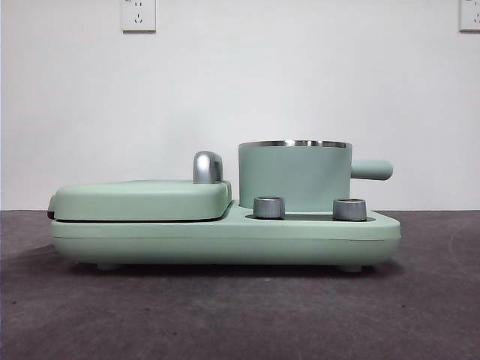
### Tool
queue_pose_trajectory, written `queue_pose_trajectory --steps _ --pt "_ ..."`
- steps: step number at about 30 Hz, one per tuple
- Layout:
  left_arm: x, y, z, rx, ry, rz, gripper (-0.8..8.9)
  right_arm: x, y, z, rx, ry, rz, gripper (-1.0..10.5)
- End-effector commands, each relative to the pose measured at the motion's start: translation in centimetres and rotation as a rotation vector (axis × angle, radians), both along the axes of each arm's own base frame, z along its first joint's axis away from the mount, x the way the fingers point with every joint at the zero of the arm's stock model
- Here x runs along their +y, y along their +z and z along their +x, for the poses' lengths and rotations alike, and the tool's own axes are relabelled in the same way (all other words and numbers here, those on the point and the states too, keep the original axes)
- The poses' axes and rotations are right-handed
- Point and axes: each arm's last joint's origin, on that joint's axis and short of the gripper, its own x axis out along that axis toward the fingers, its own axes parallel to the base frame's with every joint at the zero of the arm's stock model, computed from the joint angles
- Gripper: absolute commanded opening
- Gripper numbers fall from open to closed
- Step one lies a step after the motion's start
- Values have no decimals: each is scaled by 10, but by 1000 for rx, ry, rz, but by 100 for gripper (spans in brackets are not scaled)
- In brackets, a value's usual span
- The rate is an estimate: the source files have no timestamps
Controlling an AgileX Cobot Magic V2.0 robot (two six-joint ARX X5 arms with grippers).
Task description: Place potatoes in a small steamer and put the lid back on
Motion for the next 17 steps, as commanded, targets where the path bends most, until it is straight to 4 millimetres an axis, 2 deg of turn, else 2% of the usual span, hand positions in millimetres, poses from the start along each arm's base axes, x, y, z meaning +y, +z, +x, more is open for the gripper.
queue_pose_trajectory --steps 1,7,17 --pt "-15 1 11 -15 -45 -21 16 -3 -9 -12 32 -15 9 327" --pt "-52 -20 41 -13 -117 -23 15 -9 -17 -31 17 -18 19 327" --pt "-111 -65 97 -72 -180 -84 14 -11 -15 -37 -3 -14 28 327"
